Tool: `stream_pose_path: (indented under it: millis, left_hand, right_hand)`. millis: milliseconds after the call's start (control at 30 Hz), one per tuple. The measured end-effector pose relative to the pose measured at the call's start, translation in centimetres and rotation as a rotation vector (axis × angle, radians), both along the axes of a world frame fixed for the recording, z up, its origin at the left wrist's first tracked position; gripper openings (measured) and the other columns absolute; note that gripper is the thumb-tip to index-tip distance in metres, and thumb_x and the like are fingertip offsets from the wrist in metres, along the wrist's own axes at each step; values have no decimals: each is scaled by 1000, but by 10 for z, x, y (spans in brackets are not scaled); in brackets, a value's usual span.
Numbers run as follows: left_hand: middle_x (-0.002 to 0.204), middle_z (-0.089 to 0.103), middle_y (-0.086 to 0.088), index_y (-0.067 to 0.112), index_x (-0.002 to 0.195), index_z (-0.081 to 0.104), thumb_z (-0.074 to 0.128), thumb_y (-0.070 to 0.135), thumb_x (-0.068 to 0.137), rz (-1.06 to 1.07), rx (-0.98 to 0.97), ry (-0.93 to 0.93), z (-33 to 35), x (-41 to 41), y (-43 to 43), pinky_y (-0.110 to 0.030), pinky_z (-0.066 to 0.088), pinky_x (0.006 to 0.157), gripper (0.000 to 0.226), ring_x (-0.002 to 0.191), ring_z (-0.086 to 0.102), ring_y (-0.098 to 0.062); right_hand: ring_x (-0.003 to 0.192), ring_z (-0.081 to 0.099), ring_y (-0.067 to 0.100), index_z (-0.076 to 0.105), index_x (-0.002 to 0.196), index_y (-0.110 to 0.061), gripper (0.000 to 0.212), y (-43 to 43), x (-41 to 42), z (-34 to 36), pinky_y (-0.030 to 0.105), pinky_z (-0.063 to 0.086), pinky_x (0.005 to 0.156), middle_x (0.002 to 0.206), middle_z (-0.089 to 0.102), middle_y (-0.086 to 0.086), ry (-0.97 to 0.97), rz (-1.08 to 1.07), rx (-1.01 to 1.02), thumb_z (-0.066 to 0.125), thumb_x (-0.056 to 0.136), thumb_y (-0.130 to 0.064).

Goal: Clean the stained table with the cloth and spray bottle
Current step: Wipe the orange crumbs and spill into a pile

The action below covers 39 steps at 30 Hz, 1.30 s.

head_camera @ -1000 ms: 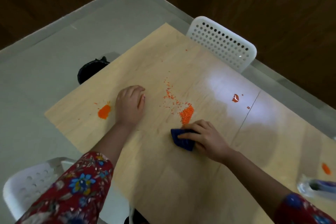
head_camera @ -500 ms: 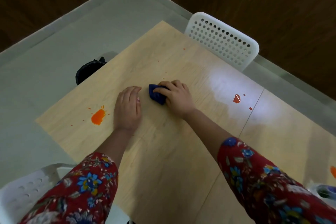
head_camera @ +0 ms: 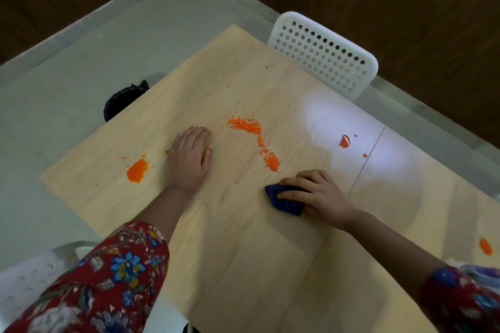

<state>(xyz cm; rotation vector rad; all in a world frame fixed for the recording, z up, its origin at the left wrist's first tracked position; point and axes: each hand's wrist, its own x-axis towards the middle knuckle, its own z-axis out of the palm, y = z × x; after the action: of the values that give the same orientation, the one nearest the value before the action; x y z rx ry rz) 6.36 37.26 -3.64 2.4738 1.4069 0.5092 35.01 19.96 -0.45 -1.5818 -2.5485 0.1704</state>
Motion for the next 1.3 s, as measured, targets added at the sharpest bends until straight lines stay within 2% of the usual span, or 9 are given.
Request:
stream_pose_path:
  millis: [367, 433, 500, 600, 800, 900, 1033, 1133, 1300]
  left_hand:
    - [147, 44, -5, 12, 139, 47, 29, 37, 98, 82, -8, 68, 6, 1, -2, -36, 10, 122, 51, 142, 29, -19]
    - [148, 44, -4, 12, 140, 46, 28, 38, 97, 84, -10, 77, 7, 1, -2, -37, 11, 121, 53, 143, 29, -19]
    - [148, 44, -4, 13, 141, 44, 27, 41, 97, 82, -11, 97, 7, 2, -1, -37, 11, 121, 55, 143, 29, -19]
    - [149, 42, -2, 15, 143, 42, 26, 45, 97, 75, -23, 127, 5, 1, 0, -36, 9, 121, 58, 144, 28, -18]
    - [157, 31, 2, 19, 151, 31, 19, 50, 98, 83, -56, 162, 0, 2, 1, -33, 4, 121, 62, 147, 19, -13]
    - [159, 24, 4, 21, 153, 25, 15, 52, 98, 96, -65, 170, -2, 2, 1, -32, 1, 121, 64, 148, 13, -11]
    - [158, 27, 4, 21, 152, 28, 17, 52, 97, 109, -60, 160, -3, 2, 3, -33, 1, 121, 64, 147, 16, -12]
    - [158, 28, 5, 21, 152, 28, 19, 52, 97, 106, -64, 160, -4, 2, 3, -32, 0, 121, 64, 147, 16, -13]
    - [158, 28, 5, 22, 152, 29, 20, 53, 97, 118, -61, 182, -1, 3, 3, -31, -1, 121, 63, 148, 15, -13]
  right_hand:
    - [113, 49, 26, 63, 125, -27, 46, 146, -44, 7, 40, 38, 90, 134, 58, -3, 100, -195, 28, 44, 84, -14]
    - [111, 51, 27, 61, 127, -20, 48, 138, -44, 13, 39, 41, 92, 132, 57, 3, 311, -393, 61, 51, 82, -6]
    - [112, 53, 23, 55, 130, -16, 41, 121, -36, 15, 36, 44, 93, 130, 55, 5, 535, -778, 55, 52, 89, -11]
    - [109, 55, 27, 47, 132, -13, 38, 102, -24, 6, 33, 44, 79, 131, 48, 8, 475, -1227, -32, 46, 96, -23]
    - [120, 45, 26, 46, 135, -12, 43, 140, -60, -4, 39, 46, 90, 139, 45, 6, 357, -1119, -11, 50, 94, -22]
    - [115, 51, 24, 53, 130, -17, 36, 158, -66, -6, 38, 48, 87, 129, 55, 2, 465, -1001, 13, 49, 94, -21]
    - [106, 55, 23, 54, 125, -21, 32, 172, -21, 2, 40, 50, 84, 115, 61, 1, 660, -1192, 172, 45, 94, -20]
    - [117, 45, 29, 51, 131, -21, 39, 192, 11, 4, 39, 41, 86, 125, 59, 4, 556, -1276, -12, 41, 93, -16]
    - [113, 44, 30, 49, 134, -22, 46, 205, -11, -3, 43, 43, 90, 137, 52, 1, 314, -853, -99, 48, 89, -18]
